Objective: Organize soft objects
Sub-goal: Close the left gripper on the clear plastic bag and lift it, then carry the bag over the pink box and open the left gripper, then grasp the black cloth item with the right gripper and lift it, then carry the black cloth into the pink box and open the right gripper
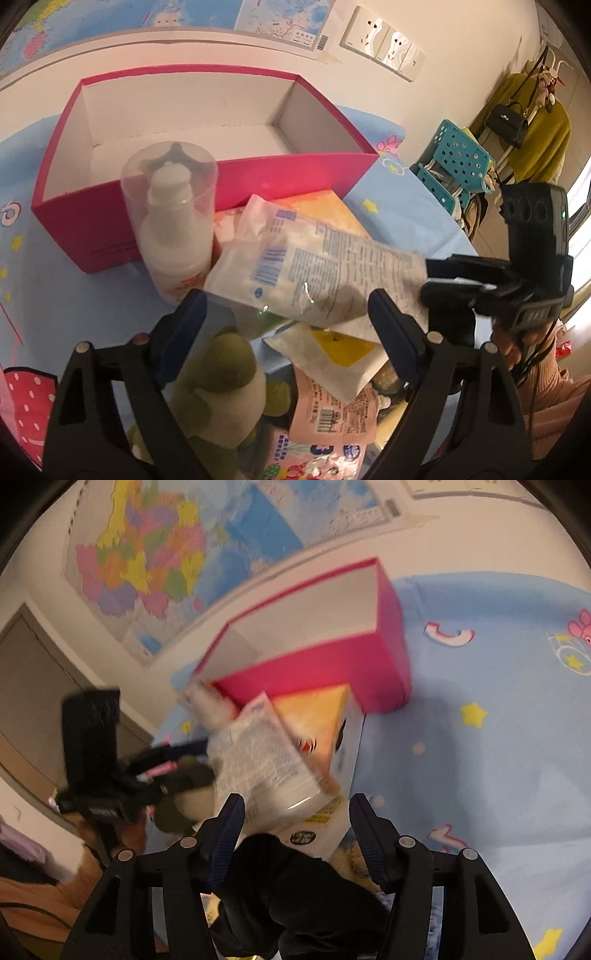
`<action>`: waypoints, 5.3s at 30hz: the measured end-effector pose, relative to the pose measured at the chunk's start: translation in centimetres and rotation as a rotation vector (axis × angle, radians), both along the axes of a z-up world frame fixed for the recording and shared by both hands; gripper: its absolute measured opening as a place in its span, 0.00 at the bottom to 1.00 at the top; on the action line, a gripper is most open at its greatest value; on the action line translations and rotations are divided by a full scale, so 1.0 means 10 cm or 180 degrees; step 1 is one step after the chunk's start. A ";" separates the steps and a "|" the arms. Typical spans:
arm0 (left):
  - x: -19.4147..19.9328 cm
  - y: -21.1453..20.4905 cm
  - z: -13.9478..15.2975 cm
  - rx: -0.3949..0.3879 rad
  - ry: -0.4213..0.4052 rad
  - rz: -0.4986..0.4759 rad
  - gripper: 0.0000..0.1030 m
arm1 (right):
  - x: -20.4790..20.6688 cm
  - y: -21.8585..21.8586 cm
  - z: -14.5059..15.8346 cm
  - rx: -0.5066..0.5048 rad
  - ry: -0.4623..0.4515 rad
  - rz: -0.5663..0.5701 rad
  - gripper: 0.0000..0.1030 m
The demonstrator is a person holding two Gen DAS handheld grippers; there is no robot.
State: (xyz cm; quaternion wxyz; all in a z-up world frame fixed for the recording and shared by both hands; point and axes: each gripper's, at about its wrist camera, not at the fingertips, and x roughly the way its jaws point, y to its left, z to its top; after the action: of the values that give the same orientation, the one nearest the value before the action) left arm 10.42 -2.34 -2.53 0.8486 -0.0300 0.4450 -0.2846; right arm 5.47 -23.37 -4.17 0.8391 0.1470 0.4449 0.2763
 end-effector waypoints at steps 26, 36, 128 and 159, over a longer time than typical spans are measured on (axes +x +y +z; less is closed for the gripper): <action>0.11 0.16 1.06 -0.0004 -0.0594 0.0278 0.68 | 0.38 0.24 1.03 -0.0333 -0.1041 0.0045 0.16; 0.72 0.42 0.94 0.0066 -0.0251 0.0546 0.67 | 1.02 0.53 0.97 -0.0350 -0.0862 0.0185 0.16; -0.93 -0.72 0.00 -0.0274 0.0098 -0.1009 0.52 | -0.65 -0.11 0.47 -0.0366 -0.0460 0.0291 0.12; 0.56 -0.44 0.89 -0.0241 -0.0294 -0.0151 0.39 | 0.95 0.17 1.25 -0.0280 -0.1037 0.0063 0.11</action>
State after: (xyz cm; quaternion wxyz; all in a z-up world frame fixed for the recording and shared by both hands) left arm 16.07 -6.72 6.39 0.8595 -0.0383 0.3949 -0.3223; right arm 14.96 -21.66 8.37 0.9030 0.0589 0.3161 0.2849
